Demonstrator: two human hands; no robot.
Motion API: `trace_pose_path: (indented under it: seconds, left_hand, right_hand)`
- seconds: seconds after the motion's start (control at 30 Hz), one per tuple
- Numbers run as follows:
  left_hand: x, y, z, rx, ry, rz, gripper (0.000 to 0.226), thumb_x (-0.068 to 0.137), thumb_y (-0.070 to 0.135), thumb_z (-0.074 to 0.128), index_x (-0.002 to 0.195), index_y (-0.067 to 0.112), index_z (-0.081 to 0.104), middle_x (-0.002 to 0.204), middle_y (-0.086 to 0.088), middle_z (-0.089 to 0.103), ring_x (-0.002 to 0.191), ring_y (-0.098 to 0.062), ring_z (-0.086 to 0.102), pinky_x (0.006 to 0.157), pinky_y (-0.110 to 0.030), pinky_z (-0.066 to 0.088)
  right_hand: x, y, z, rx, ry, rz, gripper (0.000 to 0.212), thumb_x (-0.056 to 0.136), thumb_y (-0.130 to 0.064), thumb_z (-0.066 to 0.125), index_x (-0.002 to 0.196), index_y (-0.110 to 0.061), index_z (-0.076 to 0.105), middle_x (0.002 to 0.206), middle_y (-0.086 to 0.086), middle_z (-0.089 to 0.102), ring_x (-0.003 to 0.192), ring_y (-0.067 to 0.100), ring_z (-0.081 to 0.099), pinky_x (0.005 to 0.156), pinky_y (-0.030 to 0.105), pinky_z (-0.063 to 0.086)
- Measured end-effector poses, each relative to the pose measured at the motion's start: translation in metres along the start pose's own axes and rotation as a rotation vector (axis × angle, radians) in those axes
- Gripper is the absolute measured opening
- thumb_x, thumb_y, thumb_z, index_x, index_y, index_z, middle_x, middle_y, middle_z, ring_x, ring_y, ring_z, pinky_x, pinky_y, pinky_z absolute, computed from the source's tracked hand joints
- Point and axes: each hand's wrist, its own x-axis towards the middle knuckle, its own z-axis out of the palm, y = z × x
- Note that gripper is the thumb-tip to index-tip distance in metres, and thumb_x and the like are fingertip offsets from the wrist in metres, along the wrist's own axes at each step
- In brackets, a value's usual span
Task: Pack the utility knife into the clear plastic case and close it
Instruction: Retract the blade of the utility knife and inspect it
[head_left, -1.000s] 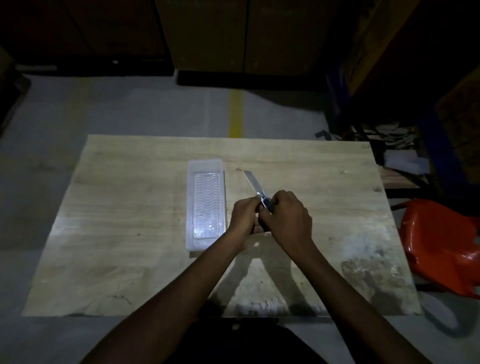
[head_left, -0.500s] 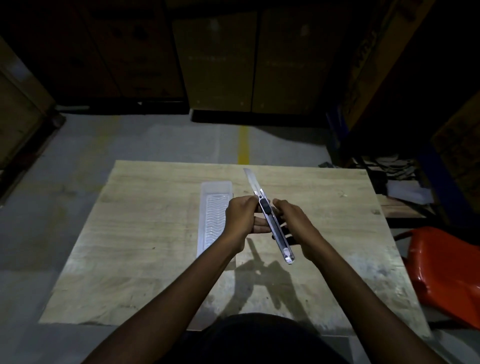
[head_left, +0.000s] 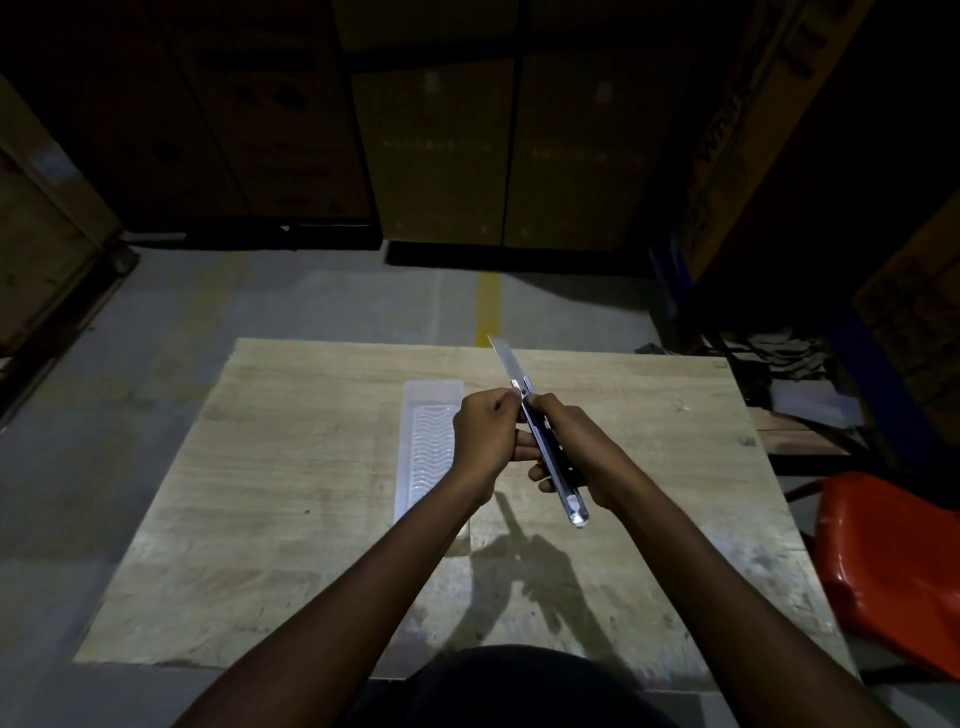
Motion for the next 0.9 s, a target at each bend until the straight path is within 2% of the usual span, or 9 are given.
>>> trace_pose_path:
  seconds: [0.1, 0.33, 0.4, 0.5, 0.67, 0.8, 0.9]
  left_hand:
    - [-0.001, 0.002, 0.0, -0.065, -0.039, -0.027, 0.026, 0.091, 0.015, 0.047, 0.091, 0.002, 0.07, 0.083, -0.014, 0.072, 0.062, -0.027, 0.073, 0.062, -0.035, 0.06]
    - [-0.008, 0.003, 0.001, -0.183, -0.058, -0.068, 0.026, 0.092, 0.009, 0.043, 0.09, 0.004, 0.069, 0.067, -0.003, 0.069, 0.05, -0.015, 0.067, 0.05, -0.023, 0.054]
    - [-0.009, 0.003, 0.001, -0.194, -0.054, -0.076, 0.026, 0.092, 0.009, 0.042, 0.088, 0.004, 0.068, 0.068, -0.003, 0.07, 0.048, -0.013, 0.065, 0.048, -0.022, 0.053]
    - [-0.01, 0.002, 0.0, -0.213, -0.054, -0.1, 0.029, 0.092, 0.009, 0.041, 0.081, 0.007, 0.068, 0.075, -0.005, 0.074, 0.052, -0.017, 0.067, 0.051, -0.025, 0.055]
    - [-0.01, 0.002, 0.0, -0.277, -0.045, -0.148, 0.027, 0.092, 0.01, 0.044, 0.084, 0.01, 0.07, 0.077, -0.003, 0.077, 0.057, -0.02, 0.07, 0.055, -0.027, 0.059]
    - [-0.009, 0.004, -0.002, -0.315, -0.022, -0.17, 0.024, 0.091, 0.011, 0.047, 0.087, 0.01, 0.07, 0.078, -0.004, 0.076, 0.054, -0.019, 0.069, 0.05, -0.024, 0.057]
    - [-0.008, 0.005, -0.003, -0.324, -0.013, -0.17, 0.024, 0.093, 0.012, 0.046, 0.091, 0.008, 0.069, 0.084, -0.007, 0.075, 0.054, -0.018, 0.07, 0.049, -0.023, 0.057]
  right_hand:
    - [-0.001, -0.003, -0.001, 0.008, 0.011, -0.053, 0.033, 0.087, -0.053, 0.045, 0.085, -0.028, 0.068, 0.076, 0.011, 0.074, 0.048, 0.017, 0.067, 0.044, 0.024, 0.052]
    - [-0.001, 0.002, -0.003, 0.046, 0.004, -0.06, 0.031, 0.086, -0.041, 0.05, 0.092, -0.017, 0.068, 0.06, 0.008, 0.071, 0.045, 0.021, 0.062, 0.044, 0.025, 0.049]
    - [-0.003, 0.006, -0.003, 0.083, -0.012, -0.057, 0.034, 0.085, -0.038, 0.052, 0.096, -0.011, 0.068, 0.06, 0.012, 0.066, 0.045, 0.021, 0.059, 0.044, 0.025, 0.047]
    - [-0.005, 0.014, -0.006, 0.104, -0.006, -0.05, 0.04, 0.085, -0.034, 0.056, 0.097, 0.003, 0.062, 0.05, 0.006, 0.054, 0.042, 0.021, 0.055, 0.042, 0.025, 0.045]
    - [-0.012, 0.025, -0.011, 0.121, -0.006, -0.052, 0.023, 0.085, -0.032, 0.06, 0.08, -0.009, 0.058, 0.049, 0.006, 0.056, 0.042, 0.021, 0.055, 0.042, 0.024, 0.043]
    - [-0.017, 0.034, -0.012, 0.128, -0.005, -0.042, 0.027, 0.083, -0.035, 0.062, 0.066, -0.014, 0.061, 0.053, 0.007, 0.06, 0.041, 0.02, 0.054, 0.042, 0.023, 0.043]
    - [-0.021, 0.04, -0.011, 0.129, -0.01, -0.041, 0.03, 0.083, -0.037, 0.061, 0.062, -0.015, 0.068, 0.053, 0.005, 0.062, 0.041, 0.017, 0.054, 0.041, 0.023, 0.044]
